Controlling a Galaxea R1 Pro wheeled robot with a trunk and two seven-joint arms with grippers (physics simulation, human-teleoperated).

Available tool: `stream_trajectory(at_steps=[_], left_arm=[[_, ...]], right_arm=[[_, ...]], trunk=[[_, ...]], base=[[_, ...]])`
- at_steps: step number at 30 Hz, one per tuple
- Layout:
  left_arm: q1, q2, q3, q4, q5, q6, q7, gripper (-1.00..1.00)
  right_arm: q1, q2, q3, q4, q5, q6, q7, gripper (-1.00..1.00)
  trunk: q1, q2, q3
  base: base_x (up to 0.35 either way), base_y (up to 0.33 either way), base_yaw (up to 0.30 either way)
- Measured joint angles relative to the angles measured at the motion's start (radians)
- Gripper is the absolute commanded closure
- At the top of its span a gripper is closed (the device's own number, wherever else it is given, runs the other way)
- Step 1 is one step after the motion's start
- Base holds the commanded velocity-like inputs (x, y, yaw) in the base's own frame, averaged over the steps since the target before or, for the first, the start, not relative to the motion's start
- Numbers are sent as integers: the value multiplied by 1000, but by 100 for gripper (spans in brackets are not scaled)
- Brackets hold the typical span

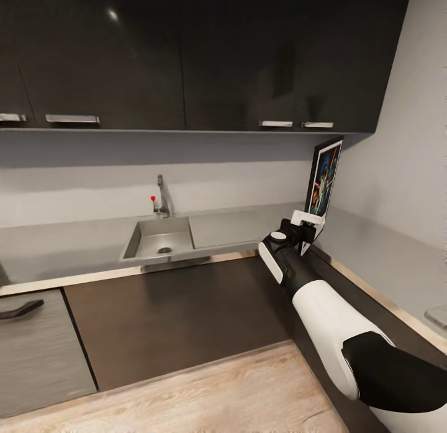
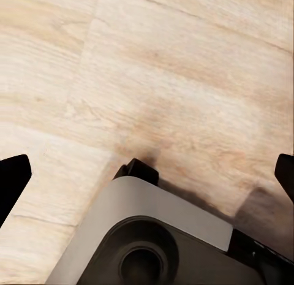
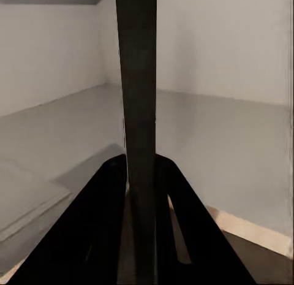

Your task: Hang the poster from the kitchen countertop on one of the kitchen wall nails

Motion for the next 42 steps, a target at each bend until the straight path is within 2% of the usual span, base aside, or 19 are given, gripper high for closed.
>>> stream_trajectory(at_steps=[15, 20, 28, 30, 33, 35, 37, 40, 42], left_arm=[[0, 3, 0, -1, 0, 0, 0, -100], [0, 34, 1, 0, 2, 1, -1, -100], [0, 58, 2, -1, 3, 1, -2, -100], [0, 73, 2, -1, 4, 0, -11, -100], [0, 109, 3, -1, 5, 1, -96, -100], [0, 125, 4, -3, 7, 2, -129, -100], [0, 129, 3, -6, 13, 2, -138, -100], [0, 135, 3, -10, 29, 1, -148, -100], [0, 137, 2, -23, 36, 0, -153, -100]], right_arm=[[0, 0, 0, -1, 0, 0, 17, 100], [0, 0, 1, -1, 0, 0, 19, 100], [1, 1, 5, -3, 0, 0, 20, 100], [1, 1, 28, -4, 0, 0, 20, 100], [8, 2, 129, -52, -1, 0, 34, 100], [11, 3, 172, -103, -2, 1, 41, 100], [12, 3, 183, -124, -6, 1, 49, 100], [28, 3, 197, -158, -9, 1, 115, 100], [87, -1, 201, -221, -11, 2, 221, 100]], trunk=[[0, 0, 0], [0, 0, 0], [-1, 0, 0], [-1, 0, 0], [-1, 0, 0], [-1, 0, 0], [-1, 0, 0], [-1, 0, 0], [-1, 0, 0]], base=[[-339, 0, 0], [-339, 0, 0], [-149, 0, 0], [-21, 0, 0], [-8, 0, 0], [-3, 0, 0], [-1, 0, 0], [0, 0, 0], [0, 0, 0]])
